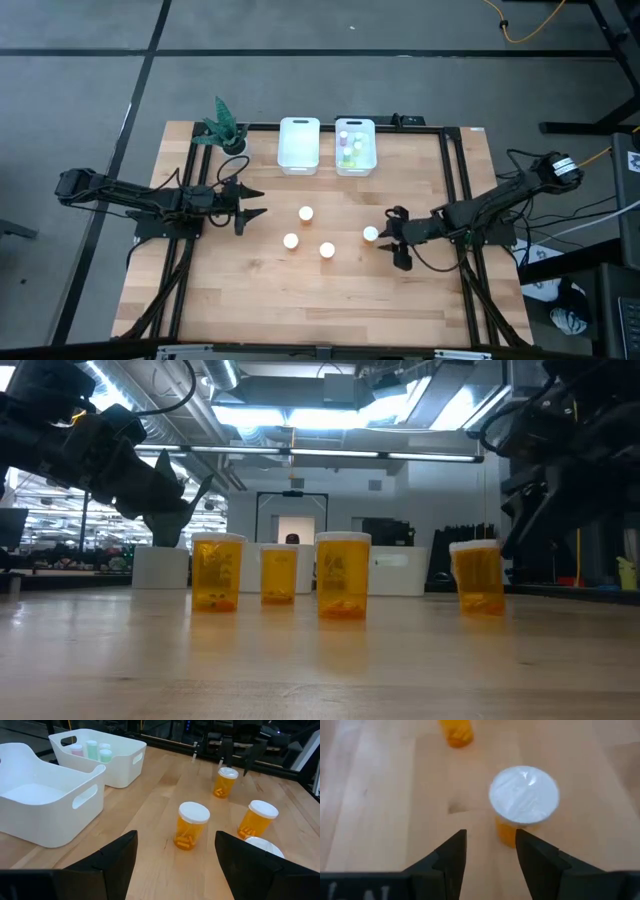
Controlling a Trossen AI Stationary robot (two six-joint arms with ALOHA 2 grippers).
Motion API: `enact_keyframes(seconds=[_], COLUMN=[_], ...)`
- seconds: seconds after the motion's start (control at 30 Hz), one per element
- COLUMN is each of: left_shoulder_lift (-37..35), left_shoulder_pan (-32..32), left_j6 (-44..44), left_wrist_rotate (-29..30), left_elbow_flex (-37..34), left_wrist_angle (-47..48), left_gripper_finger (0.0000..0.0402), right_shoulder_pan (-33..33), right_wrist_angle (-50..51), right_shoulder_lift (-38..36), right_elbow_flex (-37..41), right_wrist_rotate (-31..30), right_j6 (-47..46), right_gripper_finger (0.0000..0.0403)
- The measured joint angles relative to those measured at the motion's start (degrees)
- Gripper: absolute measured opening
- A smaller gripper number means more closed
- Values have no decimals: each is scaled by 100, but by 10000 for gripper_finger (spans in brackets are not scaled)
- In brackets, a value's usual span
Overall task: Pick and place medicine bottles into bin by pill shape (circle, oval)
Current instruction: Move the large orange pill bottle to the center of the table
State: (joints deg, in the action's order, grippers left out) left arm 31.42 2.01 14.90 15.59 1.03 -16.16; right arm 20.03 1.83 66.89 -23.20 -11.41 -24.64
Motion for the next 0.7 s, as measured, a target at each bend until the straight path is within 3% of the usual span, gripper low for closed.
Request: enact_keyframes(seconds=[0.37,0.7], left_shoulder_lift=[0,0], left_shoulder_pan=[1,-1], left_j6=[0,0], left_wrist_rotate=[0,0], left_elbow_flex=[-1,-1], left_wrist_angle=[0,0], left_gripper_finger=[259,259], right_shoulder_pan=[-42,-642], right_wrist_angle=[-216,-1095], right_shoulder_lift=[585,1546], right_elbow_flex=[0,-230], right_wrist_rotate=[-251,-494], right_j6=[45,398], right_gripper_finger=[172,172])
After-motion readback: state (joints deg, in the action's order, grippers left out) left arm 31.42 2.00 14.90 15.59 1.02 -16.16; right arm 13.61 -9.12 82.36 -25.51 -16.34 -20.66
